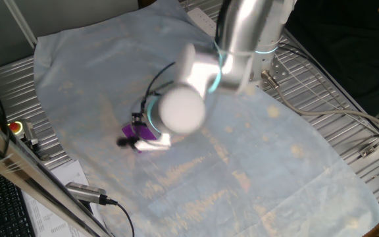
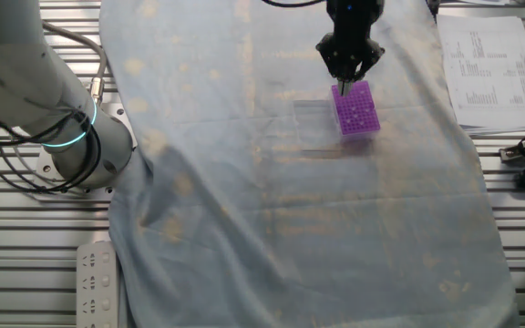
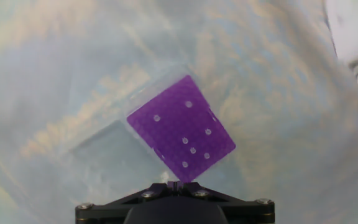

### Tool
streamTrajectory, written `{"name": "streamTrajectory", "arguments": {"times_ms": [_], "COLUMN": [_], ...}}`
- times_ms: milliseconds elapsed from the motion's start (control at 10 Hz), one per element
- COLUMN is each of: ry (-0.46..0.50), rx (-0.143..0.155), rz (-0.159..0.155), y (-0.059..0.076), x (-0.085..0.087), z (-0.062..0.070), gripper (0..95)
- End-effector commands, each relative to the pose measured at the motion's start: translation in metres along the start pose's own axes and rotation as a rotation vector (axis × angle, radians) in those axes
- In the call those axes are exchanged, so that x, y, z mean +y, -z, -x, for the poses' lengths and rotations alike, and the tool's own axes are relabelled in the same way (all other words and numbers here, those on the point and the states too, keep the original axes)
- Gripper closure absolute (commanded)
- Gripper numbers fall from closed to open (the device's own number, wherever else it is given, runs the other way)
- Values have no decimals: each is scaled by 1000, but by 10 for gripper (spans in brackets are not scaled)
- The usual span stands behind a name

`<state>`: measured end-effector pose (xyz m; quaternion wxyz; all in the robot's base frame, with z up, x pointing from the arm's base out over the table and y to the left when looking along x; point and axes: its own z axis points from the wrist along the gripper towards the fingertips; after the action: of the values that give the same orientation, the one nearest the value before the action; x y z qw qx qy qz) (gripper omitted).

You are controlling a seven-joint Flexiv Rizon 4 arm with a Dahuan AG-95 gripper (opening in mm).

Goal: Insert a small pipette tip into the holder for small pipette tips

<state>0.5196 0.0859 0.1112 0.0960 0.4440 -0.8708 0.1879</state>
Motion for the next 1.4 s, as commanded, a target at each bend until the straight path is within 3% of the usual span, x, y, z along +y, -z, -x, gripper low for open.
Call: {"name": "streamTrajectory", "arguments": {"times_ms": [100, 200, 300, 400, 800, 1100, 1400], "ry": [-445, -490, -568, -608, -649, -653, -658], "rx": [-87, -100, -119, -126, -131, -166, -172], "rz": [220, 286, 384, 419, 426, 413, 416], "y": [2, 2, 2, 2, 4, 5, 5], "x": [-1, -1, -1, -2, -3, -4, -4], "z": [-6, -6, -7, -7, -14, -19, -20], "gripper": [950, 950, 950, 950, 950, 950, 950]}}
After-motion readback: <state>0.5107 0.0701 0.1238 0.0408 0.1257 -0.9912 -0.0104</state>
